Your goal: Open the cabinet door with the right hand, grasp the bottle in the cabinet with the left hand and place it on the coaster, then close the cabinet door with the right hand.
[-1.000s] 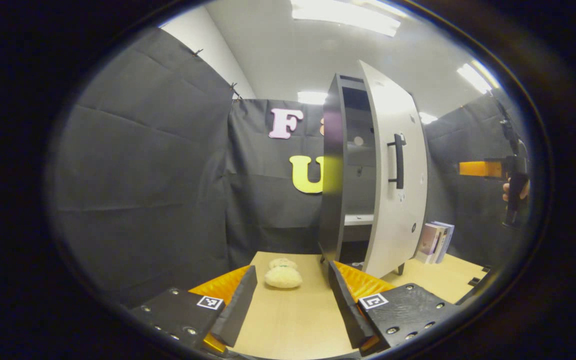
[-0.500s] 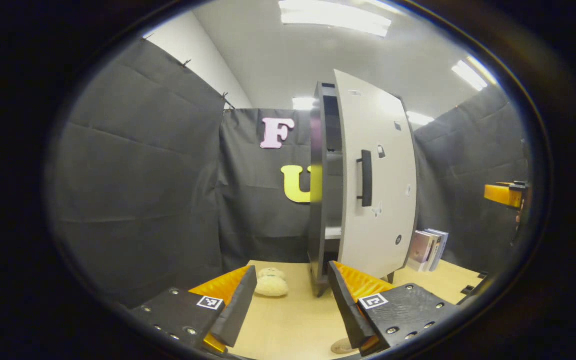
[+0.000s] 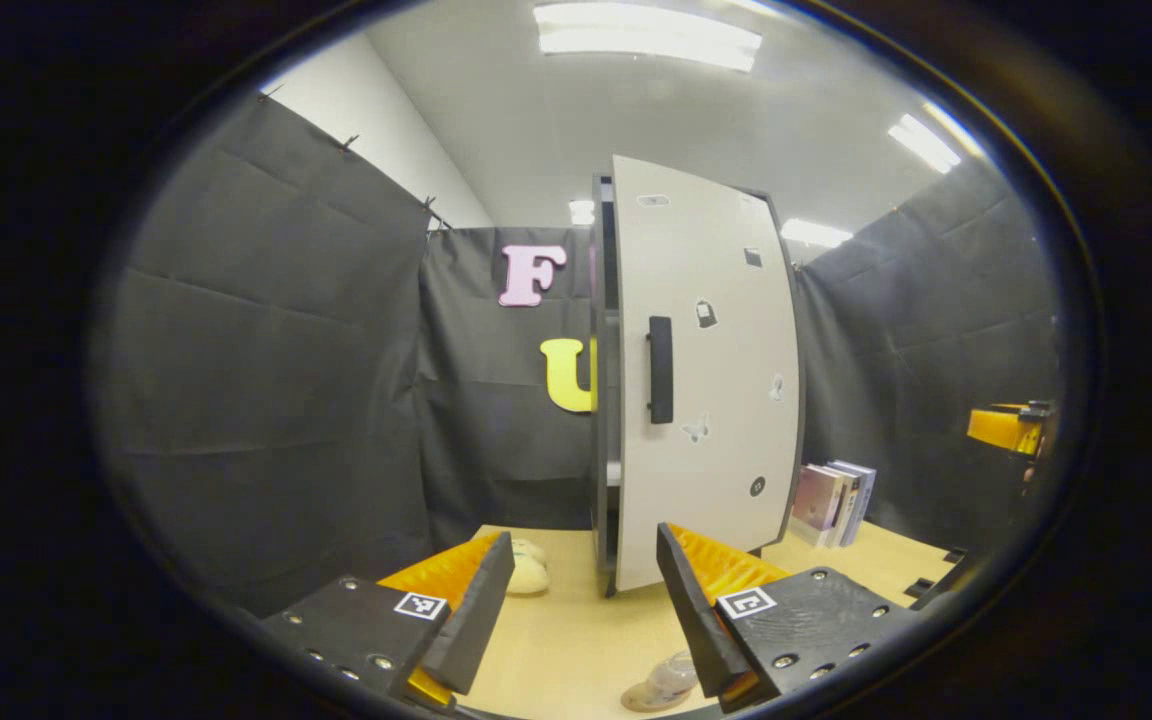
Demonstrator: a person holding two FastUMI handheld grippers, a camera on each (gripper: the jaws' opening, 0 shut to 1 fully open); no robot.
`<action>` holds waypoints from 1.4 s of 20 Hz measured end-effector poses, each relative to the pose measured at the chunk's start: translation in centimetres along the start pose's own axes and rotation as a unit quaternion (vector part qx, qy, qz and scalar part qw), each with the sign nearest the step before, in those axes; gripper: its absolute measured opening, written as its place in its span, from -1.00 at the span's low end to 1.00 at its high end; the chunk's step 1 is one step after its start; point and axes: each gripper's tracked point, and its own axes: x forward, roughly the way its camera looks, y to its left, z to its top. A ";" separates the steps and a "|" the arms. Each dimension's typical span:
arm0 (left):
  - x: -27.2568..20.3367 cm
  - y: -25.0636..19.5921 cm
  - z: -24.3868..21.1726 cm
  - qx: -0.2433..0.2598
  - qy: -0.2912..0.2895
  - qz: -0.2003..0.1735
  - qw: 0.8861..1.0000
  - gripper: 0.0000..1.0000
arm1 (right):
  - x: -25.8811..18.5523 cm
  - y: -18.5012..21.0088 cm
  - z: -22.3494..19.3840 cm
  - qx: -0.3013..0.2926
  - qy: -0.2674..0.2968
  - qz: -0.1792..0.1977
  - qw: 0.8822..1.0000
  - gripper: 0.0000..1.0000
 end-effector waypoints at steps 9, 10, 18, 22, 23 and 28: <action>-0.7 -0.4 0.8 0.008 -0.010 0.008 1.000 0.65 | 0.4 -0.5 0.4 -0.013 -0.011 0.000 1.000 0.86; -0.6 -0.5 0.8 0.009 -0.011 0.007 1.000 0.75 | 0.5 -0.3 0.4 -0.012 -0.012 0.002 1.000 0.86; -0.1 -0.3 0.2 0.016 -0.011 0.012 1.000 0.65 | 0.7 -0.2 0.3 -0.021 -0.011 0.006 1.000 0.86; 0.2 -0.3 0.0 0.015 -0.012 0.015 1.000 0.75 | 0.7 0.0 0.1 -0.015 -0.004 0.006 1.000 0.86; 0.2 -0.1 0.0 0.016 -0.013 0.016 1.000 0.65 | 0.7 0.1 0.2 -0.014 -0.004 0.006 1.000 0.86; 0.6 0.4 -0.4 0.011 -0.013 0.019 1.000 0.75 | 1.0 0.2 0.2 -0.015 -0.008 0.004 1.000 0.86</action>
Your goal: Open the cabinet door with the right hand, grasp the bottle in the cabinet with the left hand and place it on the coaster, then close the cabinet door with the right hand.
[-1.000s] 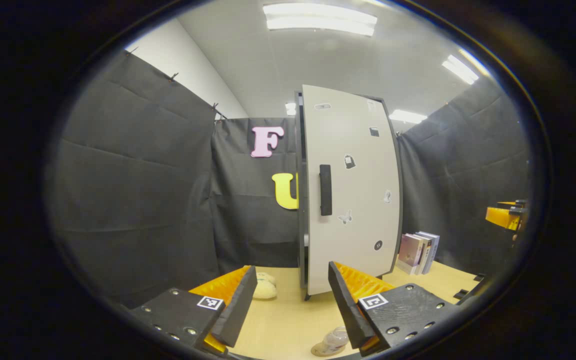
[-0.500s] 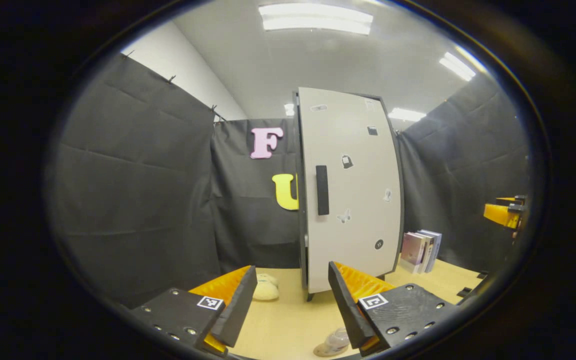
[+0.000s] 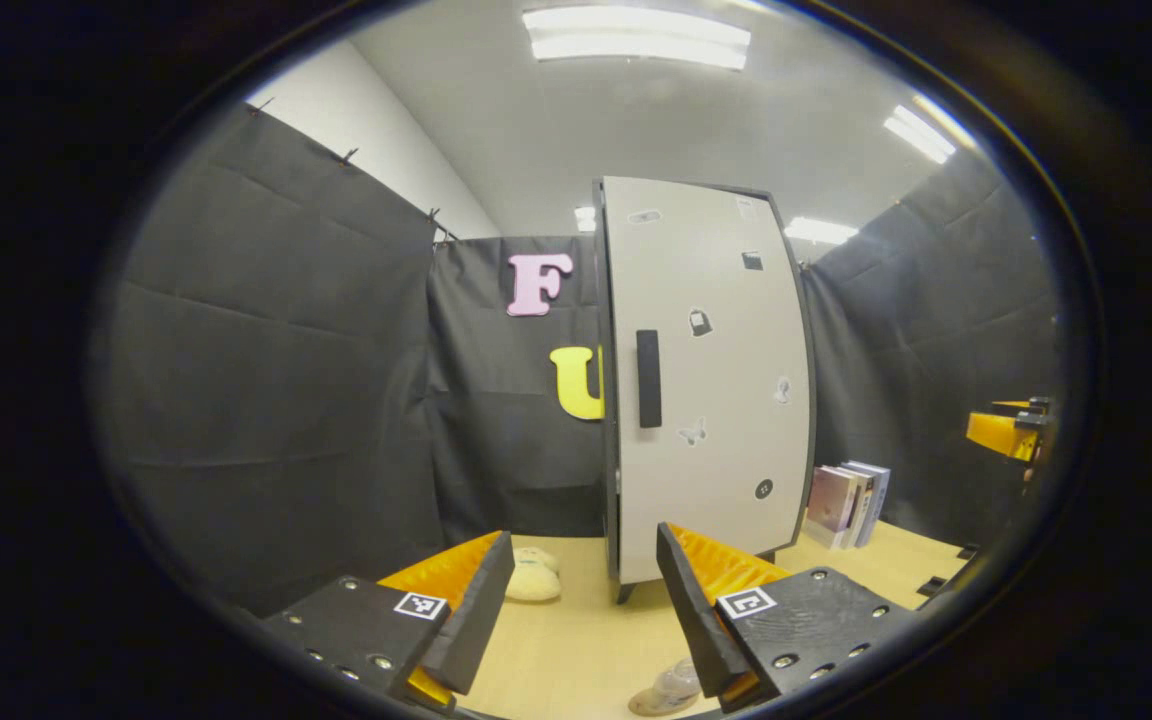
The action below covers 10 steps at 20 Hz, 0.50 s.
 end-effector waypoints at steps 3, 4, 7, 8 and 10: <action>-0.1 0.3 0.2 0.004 -0.002 0.002 1.000 0.75 | 0.1 0.0 0.2 -0.001 -0.005 -0.002 1.000 0.85; -0.2 0.4 0.2 0.004 -0.003 0.002 1.000 0.65 | 0.2 0.0 0.3 -0.001 -0.007 -0.003 1.000 0.85; -0.1 0.6 0.4 0.001 -0.005 0.003 1.000 0.65 | 0.3 -0.1 0.4 0.002 -0.010 -0.009 1.000 0.86; 0.0 0.6 0.3 0.001 -0.005 0.004 1.000 0.75 | 0.3 -0.1 0.4 0.004 -0.010 -0.010 1.000 0.86; 0.0 0.9 0.4 0.001 -0.007 0.005 1.000 0.75 | 0.2 -0.1 0.5 0.008 -0.012 -0.015 1.000 0.86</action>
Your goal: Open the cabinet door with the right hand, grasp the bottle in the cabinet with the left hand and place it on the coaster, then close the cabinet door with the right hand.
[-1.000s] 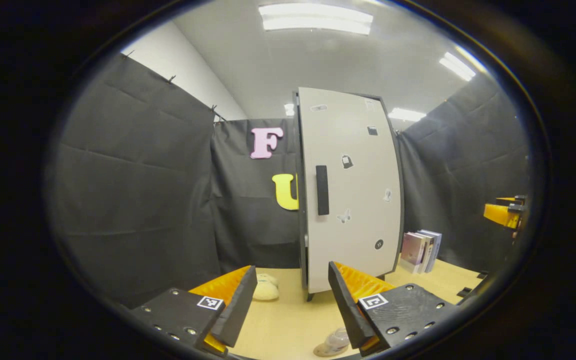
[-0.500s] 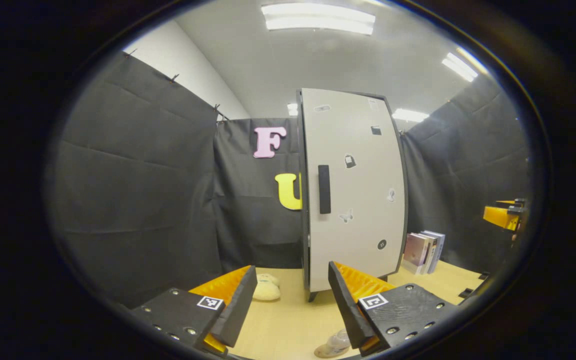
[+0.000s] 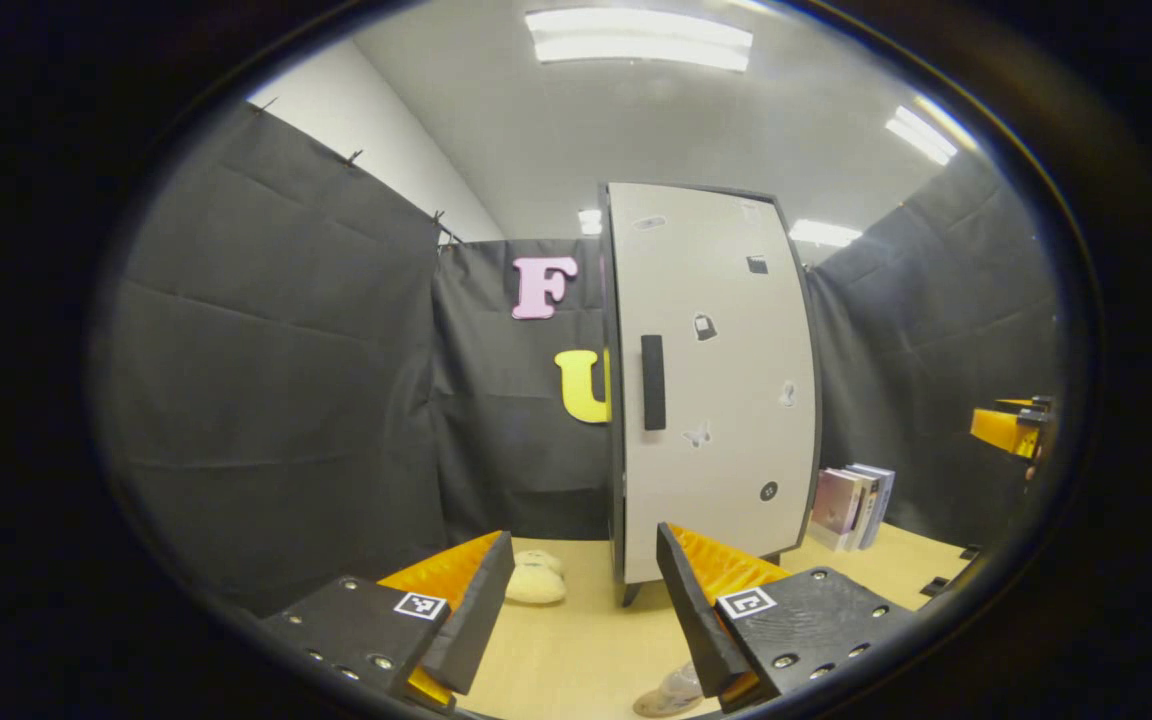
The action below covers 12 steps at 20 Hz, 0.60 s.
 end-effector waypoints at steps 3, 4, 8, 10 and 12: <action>-0.4 0.1 0.5 0.002 -0.004 0.000 1.000 0.75 | 0.1 0.0 0.1 0.005 -0.002 -0.005 1.000 0.85; -0.4 0.2 0.4 0.004 -0.005 0.000 1.000 0.75 | 0.1 -0.1 0.0 0.005 -0.002 -0.006 1.000 0.86; -0.3 0.1 0.0 0.003 -0.004 -0.002 1.000 0.65 | 0.0 -0.1 0.0 0.002 0.001 -0.007 1.000 0.86; -0.2 0.3 -0.1 0.001 -0.002 -0.003 1.000 0.65 | -0.1 0.0 0.0 0.001 0.000 -0.006 1.000 0.86; -0.3 0.5 -0.2 -0.001 -0.001 -0.003 1.000 0.65 | 0.0 -0.1 0.2 -0.002 -0.003 -0.007 1.000 0.86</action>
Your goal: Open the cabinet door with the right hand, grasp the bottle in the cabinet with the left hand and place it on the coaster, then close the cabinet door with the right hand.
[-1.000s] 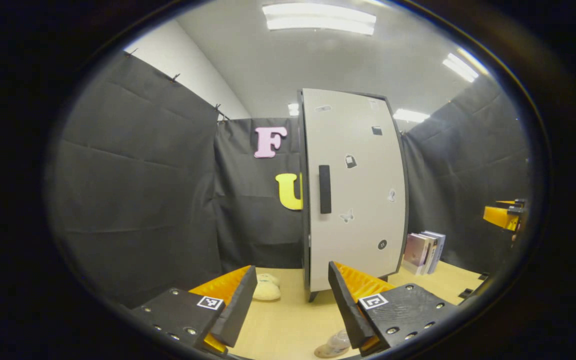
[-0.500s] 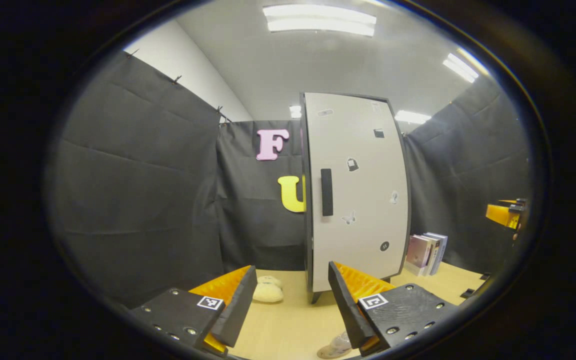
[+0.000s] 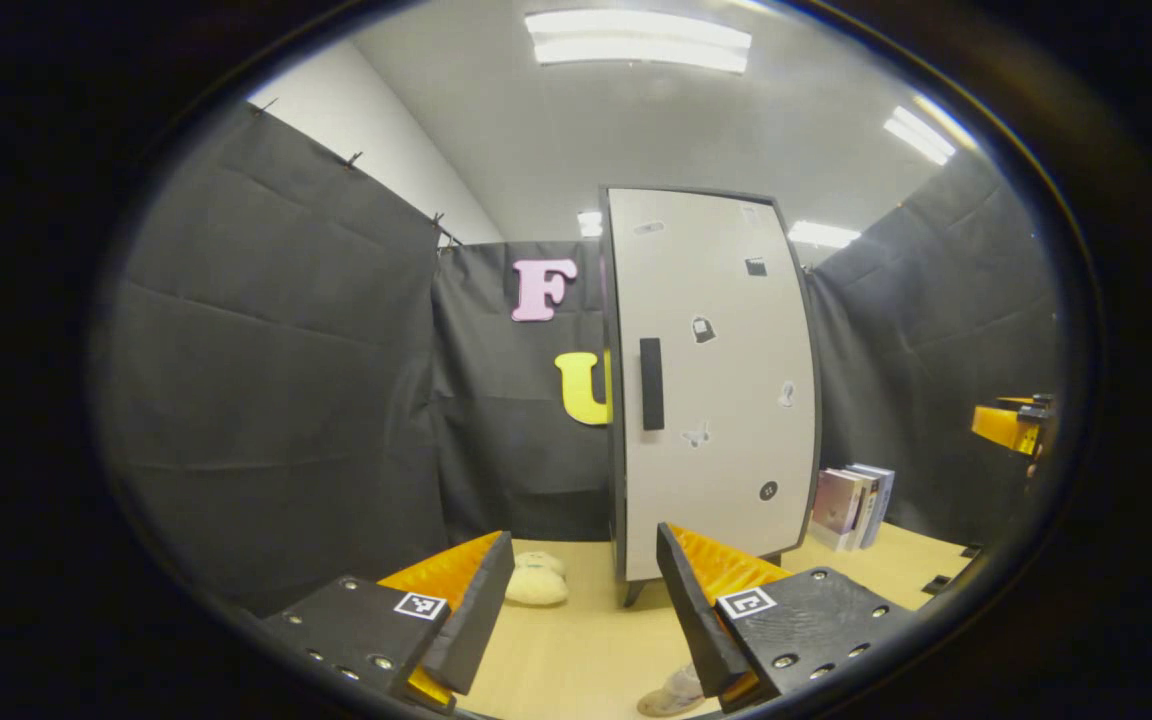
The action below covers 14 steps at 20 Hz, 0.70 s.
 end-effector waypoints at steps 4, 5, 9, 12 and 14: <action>0.5 0.5 0.3 0.001 -0.003 0.001 1.000 0.75 | 0.1 0.1 0.1 -0.002 -0.002 0.000 1.000 0.86; 0.4 0.6 0.3 0.001 -0.003 0.000 1.000 0.65 | 0.1 0.1 0.0 -0.002 -0.001 0.000 1.000 0.86; 0.4 0.8 0.3 0.004 -0.004 0.000 1.000 0.75 | 0.1 0.1 0.1 -0.003 -0.002 0.000 1.000 0.86; 0.9 1.0 0.1 0.003 -0.003 -0.001 1.000 0.65 | 0.2 0.2 0.1 -0.003 -0.003 -0.001 1.000 0.86; 1.0 1.0 0.1 0.004 -0.003 -0.003 1.000 0.65 | 0.2 0.2 0.1 -0.004 -0.003 -0.001 1.000 0.86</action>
